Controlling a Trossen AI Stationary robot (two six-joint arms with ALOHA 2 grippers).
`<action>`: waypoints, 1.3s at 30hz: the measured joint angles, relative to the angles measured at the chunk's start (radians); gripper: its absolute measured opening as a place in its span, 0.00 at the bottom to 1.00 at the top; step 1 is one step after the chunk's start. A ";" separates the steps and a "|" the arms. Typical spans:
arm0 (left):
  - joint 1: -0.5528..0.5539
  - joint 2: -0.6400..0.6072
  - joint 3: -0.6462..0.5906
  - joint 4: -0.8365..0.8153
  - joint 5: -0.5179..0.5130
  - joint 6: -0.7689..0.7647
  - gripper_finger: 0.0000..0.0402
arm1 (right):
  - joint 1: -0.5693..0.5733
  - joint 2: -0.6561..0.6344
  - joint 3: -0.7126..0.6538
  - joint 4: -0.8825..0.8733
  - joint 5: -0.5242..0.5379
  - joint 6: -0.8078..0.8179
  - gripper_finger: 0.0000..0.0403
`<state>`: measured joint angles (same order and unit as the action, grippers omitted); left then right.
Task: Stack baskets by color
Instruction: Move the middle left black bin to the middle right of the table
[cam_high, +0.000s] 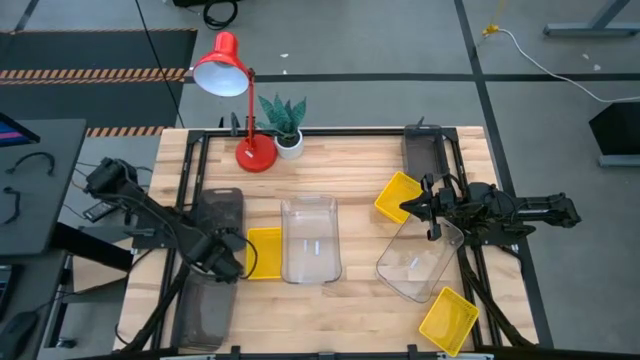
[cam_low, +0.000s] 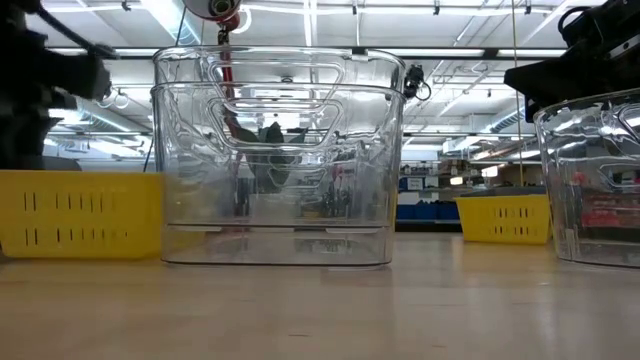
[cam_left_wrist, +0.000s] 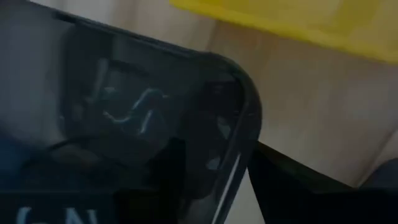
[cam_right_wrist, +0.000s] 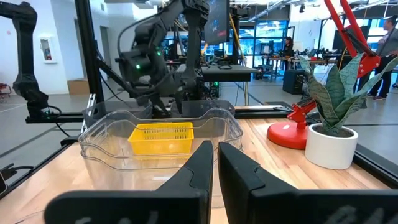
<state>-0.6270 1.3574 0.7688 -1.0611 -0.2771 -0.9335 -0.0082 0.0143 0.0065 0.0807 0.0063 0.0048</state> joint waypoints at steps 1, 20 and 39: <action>0.003 0.000 -0.017 0.036 0.002 0.010 0.41 | 0.000 0.000 0.000 0.000 0.000 0.000 0.07; 0.085 0.001 0.193 -0.172 -0.046 0.234 0.02 | 0.000 0.000 0.000 0.000 0.000 0.000 0.07; 0.134 0.090 0.626 0.699 -0.270 0.880 0.02 | 0.000 0.000 0.000 0.000 0.000 0.000 0.07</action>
<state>-0.4933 1.4470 1.3946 -0.3617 -0.5468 -0.0534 -0.0081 0.0144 0.0066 0.0807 0.0063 0.0048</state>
